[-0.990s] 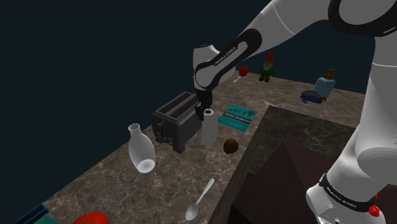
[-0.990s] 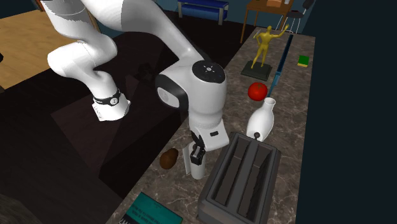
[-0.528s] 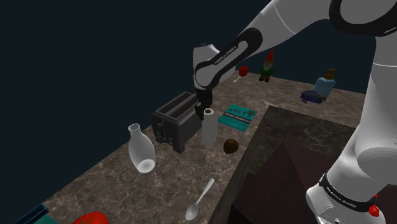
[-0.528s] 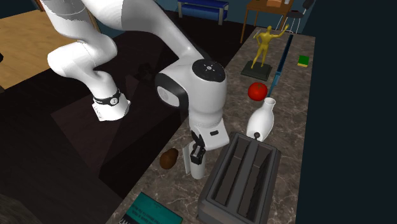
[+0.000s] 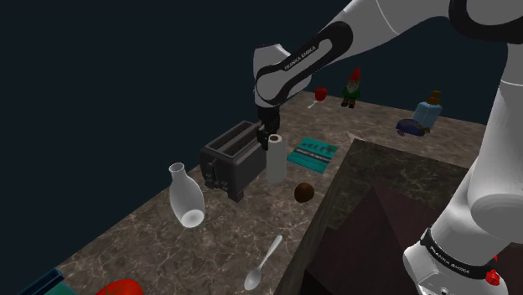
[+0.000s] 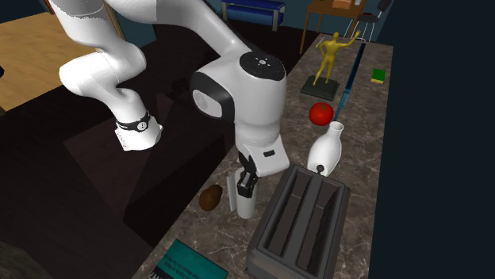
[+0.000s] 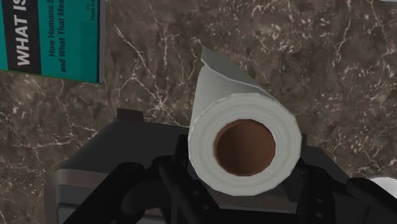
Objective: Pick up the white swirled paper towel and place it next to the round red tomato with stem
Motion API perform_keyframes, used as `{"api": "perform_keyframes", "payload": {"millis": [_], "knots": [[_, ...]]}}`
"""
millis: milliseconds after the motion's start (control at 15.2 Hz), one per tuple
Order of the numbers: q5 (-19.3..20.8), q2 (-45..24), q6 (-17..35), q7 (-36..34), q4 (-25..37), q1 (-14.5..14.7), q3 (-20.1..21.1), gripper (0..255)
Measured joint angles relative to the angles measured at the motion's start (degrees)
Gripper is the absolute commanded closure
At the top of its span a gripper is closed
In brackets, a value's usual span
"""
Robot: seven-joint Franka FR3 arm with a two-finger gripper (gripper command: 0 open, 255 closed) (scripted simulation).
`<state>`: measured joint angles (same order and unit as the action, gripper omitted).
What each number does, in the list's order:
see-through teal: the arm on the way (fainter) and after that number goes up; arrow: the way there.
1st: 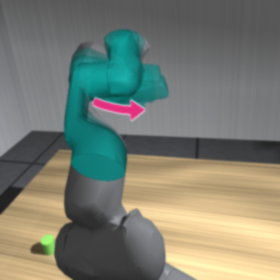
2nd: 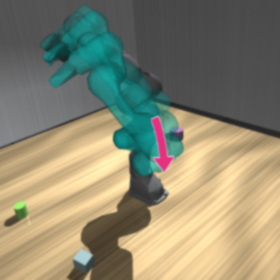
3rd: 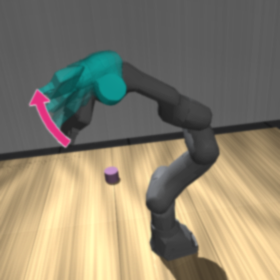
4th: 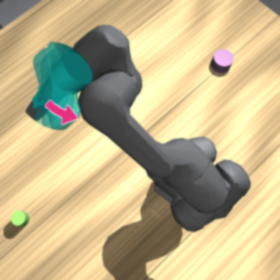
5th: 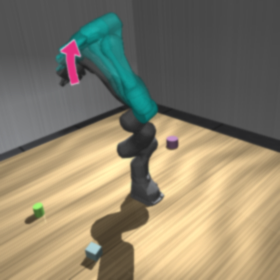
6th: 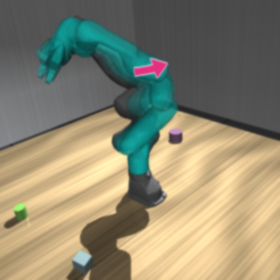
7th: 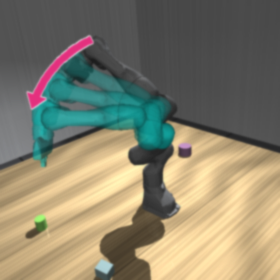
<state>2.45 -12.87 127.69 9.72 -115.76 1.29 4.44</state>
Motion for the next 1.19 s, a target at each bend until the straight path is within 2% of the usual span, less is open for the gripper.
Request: {"api": "perform_keyframes", "payload": {"millis": [1188], "knots": [[-0.8, 5.9, -12.7, 0.8, 6.8, -0.2, 0.1, 255]]}}
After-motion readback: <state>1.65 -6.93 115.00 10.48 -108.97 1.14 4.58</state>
